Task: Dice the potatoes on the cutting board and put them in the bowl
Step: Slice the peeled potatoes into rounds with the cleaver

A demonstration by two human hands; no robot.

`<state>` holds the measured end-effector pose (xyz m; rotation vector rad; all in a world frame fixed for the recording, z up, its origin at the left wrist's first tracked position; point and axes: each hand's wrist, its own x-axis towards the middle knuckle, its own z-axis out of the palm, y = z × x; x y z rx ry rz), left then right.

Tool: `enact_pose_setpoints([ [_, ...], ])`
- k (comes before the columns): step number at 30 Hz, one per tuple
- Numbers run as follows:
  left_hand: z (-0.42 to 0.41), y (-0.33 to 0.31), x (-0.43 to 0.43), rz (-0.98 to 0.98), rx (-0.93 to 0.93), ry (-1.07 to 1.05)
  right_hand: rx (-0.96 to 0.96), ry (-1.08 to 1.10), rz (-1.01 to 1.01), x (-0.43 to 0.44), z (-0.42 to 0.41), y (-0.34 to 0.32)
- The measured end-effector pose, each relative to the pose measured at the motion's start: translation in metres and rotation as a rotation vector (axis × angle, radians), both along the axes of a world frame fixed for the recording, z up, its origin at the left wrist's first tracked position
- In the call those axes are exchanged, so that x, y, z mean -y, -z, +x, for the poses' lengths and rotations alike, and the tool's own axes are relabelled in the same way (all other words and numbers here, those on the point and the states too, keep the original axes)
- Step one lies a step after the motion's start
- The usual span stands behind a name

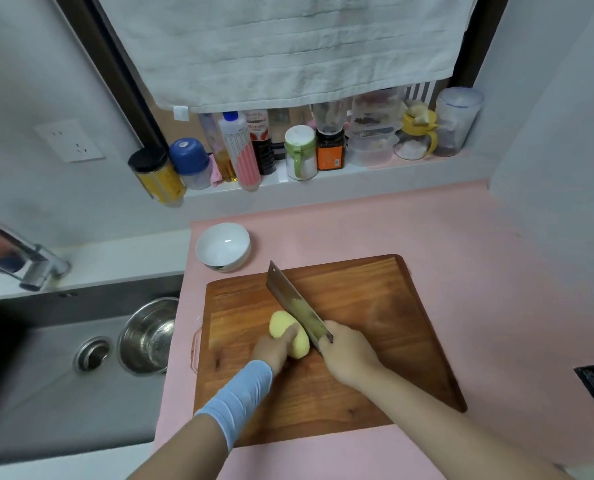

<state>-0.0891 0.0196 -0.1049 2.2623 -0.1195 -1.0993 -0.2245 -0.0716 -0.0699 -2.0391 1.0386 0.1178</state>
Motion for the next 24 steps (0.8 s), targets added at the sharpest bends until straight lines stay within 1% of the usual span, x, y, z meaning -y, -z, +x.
enact_pose_setpoints([
  [1, -0.002, -0.001, -0.004, 0.021, 0.079, 0.022, -0.005, -0.026, -0.006, 0.002, 0.001, 0.0],
  [2, -0.003, -0.003, -0.01, 0.032, 0.196, 0.055, -0.007, -0.045, -0.007, 0.003, 0.001, -0.001],
  [3, -0.003, -0.003, -0.017, -0.006, 0.324, 0.092, -0.011, -0.059, -0.006, 0.004, 0.002, -0.001],
  [4, -0.001, -0.002, -0.025, -0.088, 0.458, 0.148, -0.015, -0.071, -0.005, 0.005, 0.003, 0.0],
  [5, 0.003, 0.0, -0.034, -0.189, 0.594, 0.245, -0.022, -0.082, -0.006, 0.005, 0.003, 0.0],
  [7, 0.015, 0.007, -0.047, -0.365, 0.833, 0.528, -0.035, -0.108, -0.007, 0.003, 0.005, 0.001],
  [9, 0.029, 0.019, -0.053, -0.483, 1.036, 0.807, -0.047, -0.14, -0.029, 0.001, 0.007, 0.002],
  [11, 0.039, 0.029, -0.052, -0.57, 1.22, 0.98, -0.056, -0.153, -0.062, -0.002, 0.01, 0.001],
  [12, 0.041, 0.034, -0.051, -0.612, 1.283, 1.009, -0.061, -0.152, -0.071, -0.003, 0.012, 0.001],
  [13, 0.043, 0.039, -0.051, -0.655, 1.318, 1.005, -0.068, -0.152, -0.081, -0.004, 0.012, 0.0],
  [15, 0.042, 0.05, -0.054, -0.742, 1.331, 0.963, -0.084, -0.16, -0.107, -0.006, 0.013, -0.001],
  [19, 0.04, 0.063, -0.062, -0.81, 1.247, 0.944, -0.1, -0.188, -0.172, -0.01, 0.017, -0.007],
  [22, 0.04, 0.07, -0.056, -0.844, 1.16, 0.929, -0.108, -0.19, -0.163, -0.01, 0.02, -0.008],
  [24, 0.041, 0.074, -0.052, -0.871, 1.147, 0.894, -0.114, -0.203, -0.166, -0.008, 0.02, -0.008],
])
